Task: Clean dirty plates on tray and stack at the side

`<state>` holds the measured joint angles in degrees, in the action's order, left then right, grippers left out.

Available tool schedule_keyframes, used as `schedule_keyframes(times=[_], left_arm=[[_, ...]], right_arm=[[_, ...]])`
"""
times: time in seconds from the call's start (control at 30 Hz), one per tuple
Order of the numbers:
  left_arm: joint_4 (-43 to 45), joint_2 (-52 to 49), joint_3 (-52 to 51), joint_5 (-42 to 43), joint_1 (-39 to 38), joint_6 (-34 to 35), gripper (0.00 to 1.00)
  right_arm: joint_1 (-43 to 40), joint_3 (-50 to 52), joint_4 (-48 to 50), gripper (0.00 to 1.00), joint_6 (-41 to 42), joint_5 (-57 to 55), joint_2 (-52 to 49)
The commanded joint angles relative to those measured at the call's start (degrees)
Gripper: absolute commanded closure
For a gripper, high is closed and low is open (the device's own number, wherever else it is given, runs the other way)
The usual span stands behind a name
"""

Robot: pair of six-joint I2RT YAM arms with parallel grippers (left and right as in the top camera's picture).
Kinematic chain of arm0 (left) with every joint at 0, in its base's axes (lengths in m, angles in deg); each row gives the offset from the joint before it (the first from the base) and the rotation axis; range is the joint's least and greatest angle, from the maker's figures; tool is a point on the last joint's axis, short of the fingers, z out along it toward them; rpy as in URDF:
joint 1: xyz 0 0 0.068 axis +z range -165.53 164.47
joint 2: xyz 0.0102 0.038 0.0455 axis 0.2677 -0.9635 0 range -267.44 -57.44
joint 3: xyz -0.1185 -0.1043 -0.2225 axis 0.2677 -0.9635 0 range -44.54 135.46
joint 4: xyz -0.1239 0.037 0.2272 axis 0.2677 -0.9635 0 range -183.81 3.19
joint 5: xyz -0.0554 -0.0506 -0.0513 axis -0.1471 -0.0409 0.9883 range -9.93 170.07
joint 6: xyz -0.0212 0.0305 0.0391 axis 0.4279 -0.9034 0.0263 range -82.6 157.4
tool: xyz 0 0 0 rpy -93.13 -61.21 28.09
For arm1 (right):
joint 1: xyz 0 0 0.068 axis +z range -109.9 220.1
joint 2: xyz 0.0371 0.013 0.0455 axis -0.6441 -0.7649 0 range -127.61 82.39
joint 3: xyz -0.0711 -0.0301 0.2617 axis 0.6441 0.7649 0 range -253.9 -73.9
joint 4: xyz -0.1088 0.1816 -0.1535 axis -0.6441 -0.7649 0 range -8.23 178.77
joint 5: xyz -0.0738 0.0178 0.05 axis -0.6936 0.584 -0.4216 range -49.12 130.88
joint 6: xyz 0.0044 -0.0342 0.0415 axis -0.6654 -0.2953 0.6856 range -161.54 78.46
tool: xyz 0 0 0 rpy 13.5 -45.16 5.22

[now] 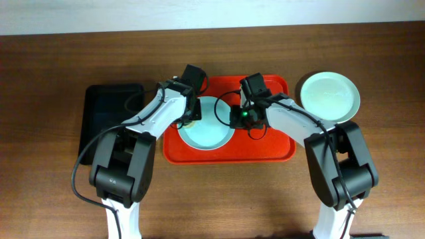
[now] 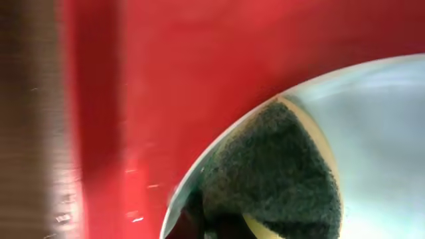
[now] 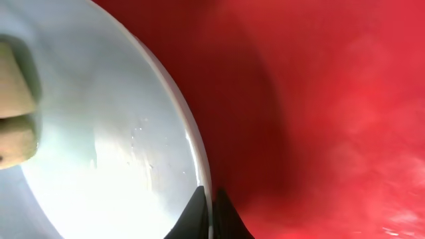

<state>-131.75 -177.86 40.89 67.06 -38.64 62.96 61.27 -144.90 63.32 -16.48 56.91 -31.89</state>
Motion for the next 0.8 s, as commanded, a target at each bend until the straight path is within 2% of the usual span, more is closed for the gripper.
schedule_keyframes(times=[0.0, 0.07, 0.17, 0.3, 0.43, 0.57, 0.77], left_arm=[[-3.3, 0.5, 0.3, -16.8, 1.4, -0.8, 1.00], [-4.5, 2.0, 1.3, -16.3, 1.4, 0.1, 1.00], [-6.4, 6.2, 2.9, -16.1, 1.7, 5.0, 1.00], [-6.4, 13.5, 2.9, -11.1, 4.5, 5.2, 1.00], [-8.7, 16.6, 2.9, -5.9, 11.3, 5.2, 1.00], [-11.7, 15.7, 0.9, 1.2, 21.3, 5.2, 1.00], [-6.3, 12.3, -6.1, 6.3, 30.6, 4.6, 1.00]], right_arm=[[-0.6, 1.3, -1.1, 0.96, -0.6, -3.0, -0.5], [-0.6, 1.3, -1.1, 0.96, -0.6, -3.0, -0.5], [-0.6, 1.1, -1.1, 0.96, -1.4, -3.2, -0.5], [-0.5, 0.2, -1.4, 0.96, -2.3, -3.2, 0.3], [-0.5, -0.2, -1.8, 0.96, -2.9, -3.2, 1.7], [-0.5, -0.2, -2.2, 0.96, -3.8, -4.8, 3.7], [1.0, -0.4, -2.3, 0.96, -6.3, -6.6, 7.0]])
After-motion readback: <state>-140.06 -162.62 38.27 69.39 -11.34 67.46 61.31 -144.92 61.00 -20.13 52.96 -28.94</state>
